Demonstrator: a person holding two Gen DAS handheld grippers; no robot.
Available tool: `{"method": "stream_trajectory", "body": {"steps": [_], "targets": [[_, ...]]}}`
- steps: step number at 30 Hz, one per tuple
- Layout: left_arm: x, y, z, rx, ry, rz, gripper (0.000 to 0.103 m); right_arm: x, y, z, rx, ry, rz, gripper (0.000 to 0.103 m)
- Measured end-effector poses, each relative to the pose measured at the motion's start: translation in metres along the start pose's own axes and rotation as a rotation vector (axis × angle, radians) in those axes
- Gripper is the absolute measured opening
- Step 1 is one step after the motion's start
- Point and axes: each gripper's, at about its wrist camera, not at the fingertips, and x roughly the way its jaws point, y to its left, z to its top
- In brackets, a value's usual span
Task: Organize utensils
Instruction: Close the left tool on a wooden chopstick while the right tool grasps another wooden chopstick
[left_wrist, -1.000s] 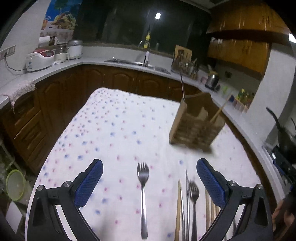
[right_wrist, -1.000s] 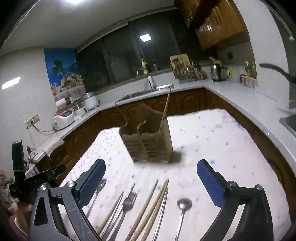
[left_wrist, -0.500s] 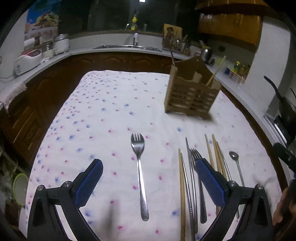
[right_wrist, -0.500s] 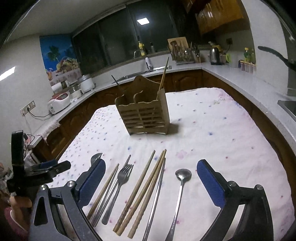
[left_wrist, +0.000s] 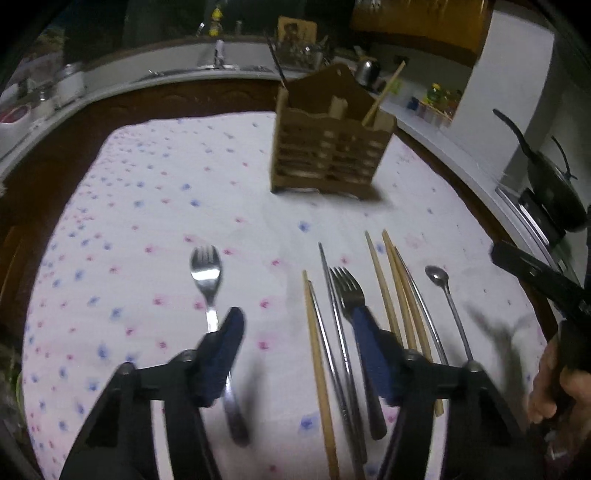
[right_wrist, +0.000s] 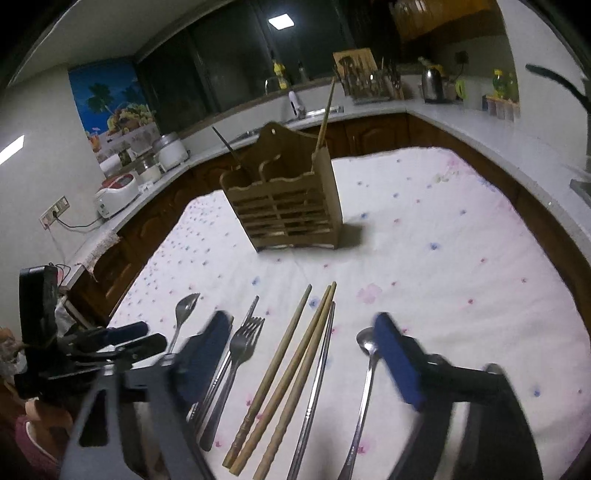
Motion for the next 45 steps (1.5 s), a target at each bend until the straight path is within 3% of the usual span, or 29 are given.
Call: {"method": "stream_trajectory", "body": {"steps": [2,5,8,12,22,39,45], "targets": [[0.014,-0.001,0.004,0.007,0.029,-0.003,0.046,0.011,-0.003,0.002,0.013,0.039,0.007,0.049],[0.035,0.002,0.009,0.017,0.085,0.003,0.036,0.028,-0.007,0.003,0.028,0.091,0.019,0.036],[0.057,0.003,0.012,0.023,0.136,-0.002,0.032,0.046,-0.007,0.003,0.035,0.139,0.028,0.032],[0.074,0.003,0.013,0.037,0.184,0.010,0.026,0.068,-0.001,0.002,0.027,0.188,0.055,0.030],[0.092,0.004,0.017,0.068,0.189,-0.008,0.026,0.116,-0.001,0.009,0.035,0.260,0.054,0.030],[0.125,0.001,0.049,0.100,0.236,-0.010,0.024,0.142,-0.007,0.018,0.025,0.289,0.037,0.023],[0.130,-0.010,0.047,0.182,0.248,0.035,0.022,0.146,-0.003,0.021,-0.022,0.314,0.019,0.023]]}}
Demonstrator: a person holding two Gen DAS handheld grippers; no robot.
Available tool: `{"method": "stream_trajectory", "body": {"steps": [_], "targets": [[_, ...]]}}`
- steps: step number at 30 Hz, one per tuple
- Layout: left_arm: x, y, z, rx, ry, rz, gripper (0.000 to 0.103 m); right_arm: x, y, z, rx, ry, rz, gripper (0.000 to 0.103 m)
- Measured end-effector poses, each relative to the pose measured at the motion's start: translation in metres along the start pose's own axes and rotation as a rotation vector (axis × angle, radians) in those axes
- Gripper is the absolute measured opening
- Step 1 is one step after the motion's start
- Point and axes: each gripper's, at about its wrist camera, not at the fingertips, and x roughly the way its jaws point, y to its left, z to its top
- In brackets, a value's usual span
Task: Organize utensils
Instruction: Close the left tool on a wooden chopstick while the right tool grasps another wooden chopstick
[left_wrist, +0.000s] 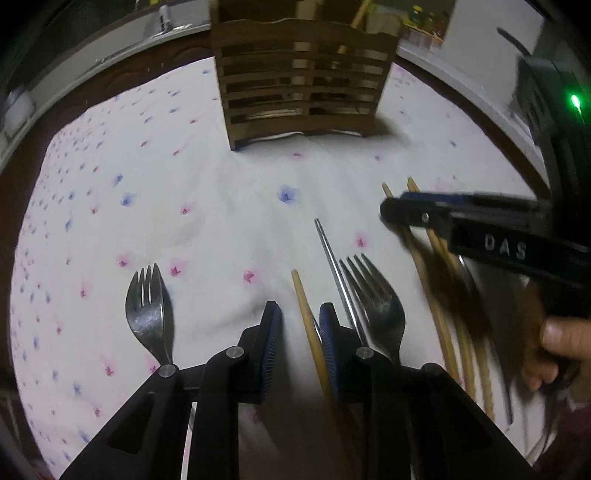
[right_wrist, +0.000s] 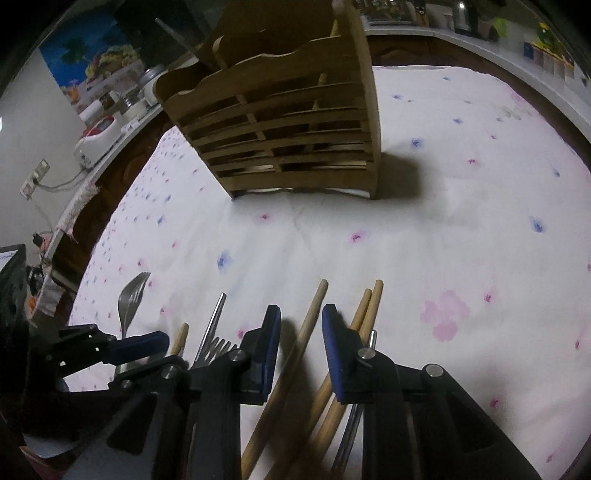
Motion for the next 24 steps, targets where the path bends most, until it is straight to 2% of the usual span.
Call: {"method": "stream_trajectory", "body": {"steps": [5,11,16,19,22,24], "targets": [[0.000,0.004,0.002,0.010,0.026,-0.028,0.021,0.001,-0.001,0.001,-0.012,0.006,0.007,0.023],[-0.001,0.030,0.001,-0.080,0.042,-0.150,0.020,0.000,-0.007,0.002,0.010,0.009,0.042,0.023],[0.004,0.029,0.009,-0.092,0.035,-0.115,0.019,-0.001,-0.006,0.002,0.013,0.003,0.033,0.023],[0.008,0.013,0.016,-0.044,0.039,-0.051,0.019,-0.002,-0.005,0.001,0.012,0.008,0.033,0.023],[0.010,0.003,0.015,0.011,0.037,0.003,0.013,-0.001,-0.004,0.002,0.007,0.010,0.034,0.023],[0.007,0.006,0.010,0.007,0.035,-0.019,0.012,-0.001,-0.006,0.002,0.010,0.007,0.043,0.023]]}}
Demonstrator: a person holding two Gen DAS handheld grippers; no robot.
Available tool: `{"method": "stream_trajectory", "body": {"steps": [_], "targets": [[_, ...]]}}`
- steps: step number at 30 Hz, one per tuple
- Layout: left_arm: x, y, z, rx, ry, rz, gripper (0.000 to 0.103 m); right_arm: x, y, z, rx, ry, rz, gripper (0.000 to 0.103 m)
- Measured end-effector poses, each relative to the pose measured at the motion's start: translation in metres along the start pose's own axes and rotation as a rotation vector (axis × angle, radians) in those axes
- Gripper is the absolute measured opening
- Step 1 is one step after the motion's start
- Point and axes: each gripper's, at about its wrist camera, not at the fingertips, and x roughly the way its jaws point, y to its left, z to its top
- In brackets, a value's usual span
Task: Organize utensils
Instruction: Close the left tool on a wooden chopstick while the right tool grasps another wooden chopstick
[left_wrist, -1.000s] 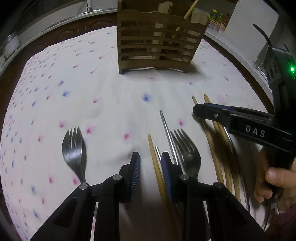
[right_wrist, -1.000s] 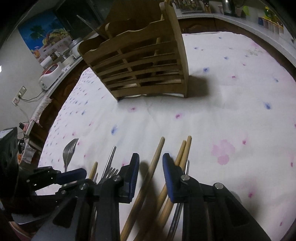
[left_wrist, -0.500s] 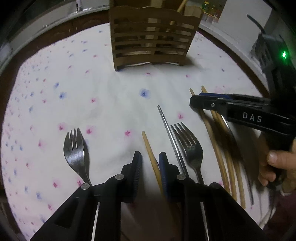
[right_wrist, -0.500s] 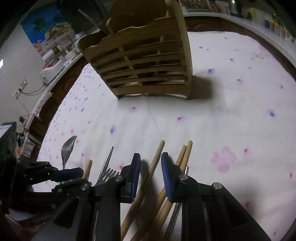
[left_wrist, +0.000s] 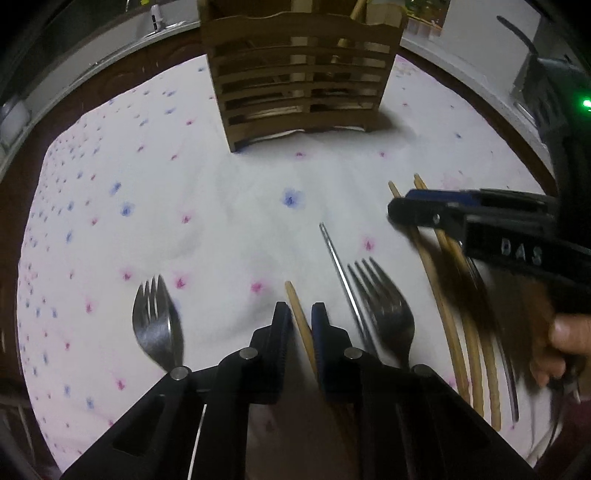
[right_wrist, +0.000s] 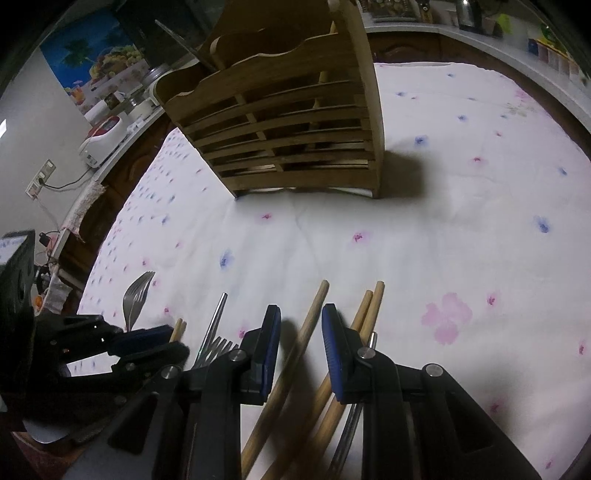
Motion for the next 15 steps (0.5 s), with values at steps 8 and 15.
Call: {"method": "stream_trajectory", "body": {"steps": [8,15], "targets": [[-0.008,0.018,-0.014,-0.082,0.010,-0.043,0.013,-0.001,0.000,-0.001,0.000,-0.005,0.000,0.023],[-0.013,0.020,-0.022,-0.103,0.026,-0.070,0.013,-0.002,-0.005,-0.003,0.020,-0.005,0.025,0.023]]}}
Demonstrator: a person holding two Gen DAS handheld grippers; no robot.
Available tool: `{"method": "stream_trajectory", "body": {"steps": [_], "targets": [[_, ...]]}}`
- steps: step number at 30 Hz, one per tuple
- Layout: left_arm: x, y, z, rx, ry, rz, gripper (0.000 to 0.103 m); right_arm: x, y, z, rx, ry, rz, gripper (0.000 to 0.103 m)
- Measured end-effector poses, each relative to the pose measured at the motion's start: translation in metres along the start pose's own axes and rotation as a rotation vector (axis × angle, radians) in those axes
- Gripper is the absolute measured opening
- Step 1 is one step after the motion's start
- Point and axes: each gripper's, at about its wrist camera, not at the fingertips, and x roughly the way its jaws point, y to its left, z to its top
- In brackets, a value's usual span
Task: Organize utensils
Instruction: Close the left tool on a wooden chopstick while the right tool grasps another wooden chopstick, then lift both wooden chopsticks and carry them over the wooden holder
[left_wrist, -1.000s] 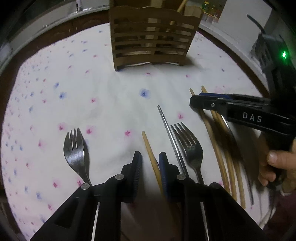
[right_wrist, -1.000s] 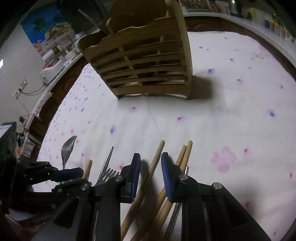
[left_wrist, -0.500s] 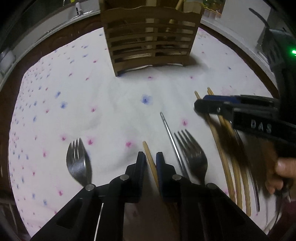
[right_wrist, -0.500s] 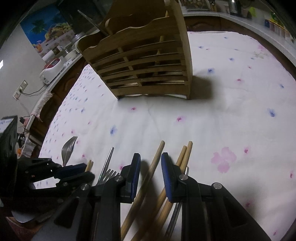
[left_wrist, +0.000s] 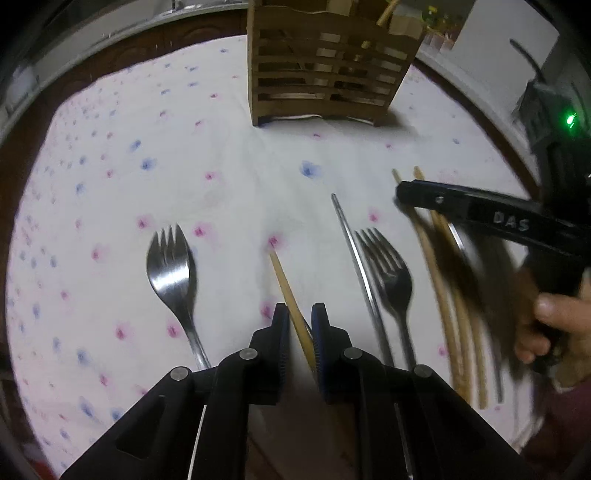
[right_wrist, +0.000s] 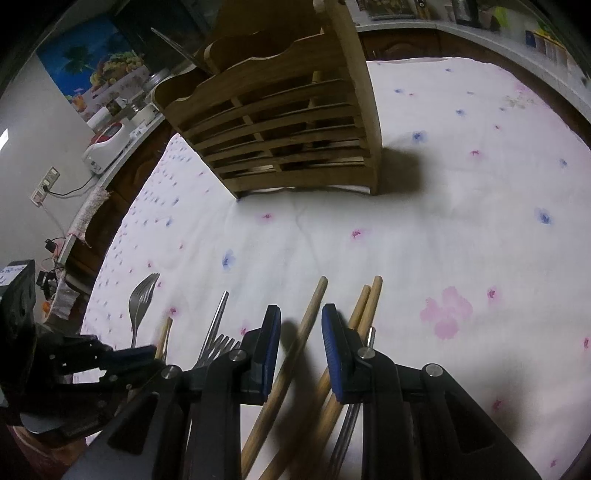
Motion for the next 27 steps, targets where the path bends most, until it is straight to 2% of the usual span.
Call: {"method": "stream_trajectory", "body": {"steps": [5,11,15,16,18,20,22,27], "targets": [[0.002,0.005,0.009,-0.028,-0.014,0.025,0.013,0.000,0.001,-0.001,-0.001,-0.002,-0.005,0.023],[0.015,-0.018,0.025,0.059,-0.016,0.135,0.013,0.001,0.002,0.000,-0.004,-0.002,-0.009,0.023],[0.017,-0.030,0.021,0.113,-0.038,0.176,0.010,0.004,0.012,0.001,-0.059,-0.010,-0.063,0.022],[0.017,-0.031,0.020,0.118,-0.044,0.178,0.009,0.006,0.018,0.000,-0.092,-0.010,-0.103,0.015],[0.017,-0.030,0.019,0.108,-0.050,0.167,0.006,0.007,0.023,-0.001,-0.124,-0.017,-0.150,0.011],[0.014,-0.026,0.017,0.086,-0.053,0.132,0.003,0.006,0.021,-0.001,-0.108,-0.020,-0.146,0.009],[0.008,-0.020,0.014,0.070,-0.066,0.114,0.003,0.003,0.017,-0.001,-0.074,-0.016,-0.109,0.008],[-0.033,-0.010,0.002,0.016,-0.158,0.043,0.003,-0.026,0.023,-0.002,-0.032,-0.062,-0.022,0.006]]}}
